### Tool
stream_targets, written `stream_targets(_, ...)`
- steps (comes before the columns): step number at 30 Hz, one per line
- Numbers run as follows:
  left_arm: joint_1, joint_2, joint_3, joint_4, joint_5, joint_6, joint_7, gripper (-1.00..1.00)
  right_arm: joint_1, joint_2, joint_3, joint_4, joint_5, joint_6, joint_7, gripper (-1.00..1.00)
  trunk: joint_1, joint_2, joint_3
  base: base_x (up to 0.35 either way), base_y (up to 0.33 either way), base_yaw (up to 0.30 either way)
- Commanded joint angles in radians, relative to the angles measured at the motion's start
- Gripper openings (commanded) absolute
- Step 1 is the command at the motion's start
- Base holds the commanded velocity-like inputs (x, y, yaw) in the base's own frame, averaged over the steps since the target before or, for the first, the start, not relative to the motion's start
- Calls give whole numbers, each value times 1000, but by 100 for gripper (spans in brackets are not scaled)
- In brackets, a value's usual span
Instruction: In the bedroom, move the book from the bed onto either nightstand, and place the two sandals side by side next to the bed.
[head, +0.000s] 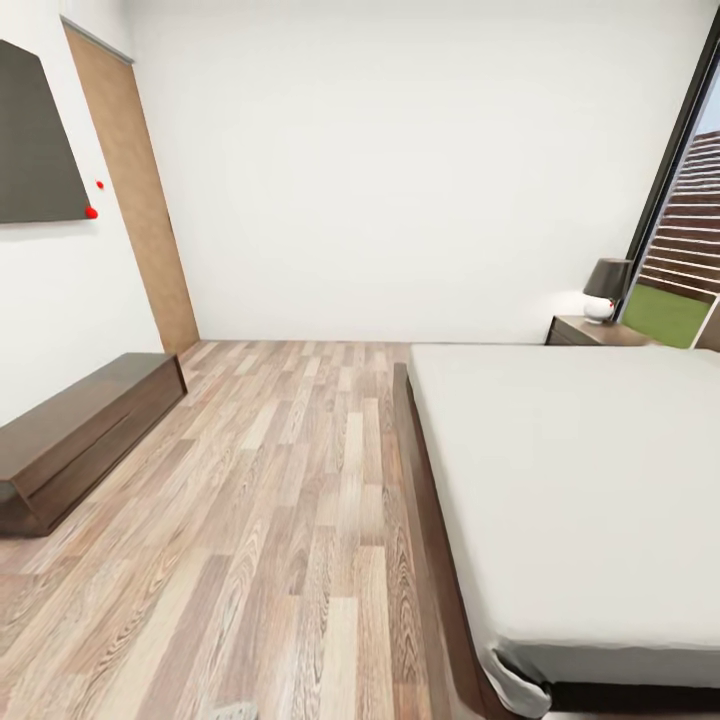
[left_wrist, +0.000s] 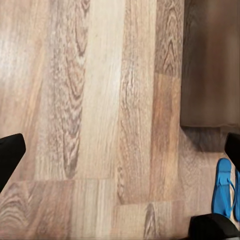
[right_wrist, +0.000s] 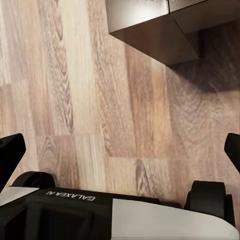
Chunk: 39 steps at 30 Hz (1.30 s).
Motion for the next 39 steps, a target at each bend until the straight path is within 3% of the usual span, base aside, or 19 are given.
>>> stream_targets(1, 1, 0, 0, 1, 10, 0, -5, 100, -1, 0, 4, 3, -9, -1, 4, 100, -4, 7, 2, 0, 0, 0)
stream_targets(39, 4, -2, -2, 1, 7, 0, -6, 100, -1, 9, 3, 14, -9, 0, 5, 100, -150, 273, 121, 0, 0, 0)
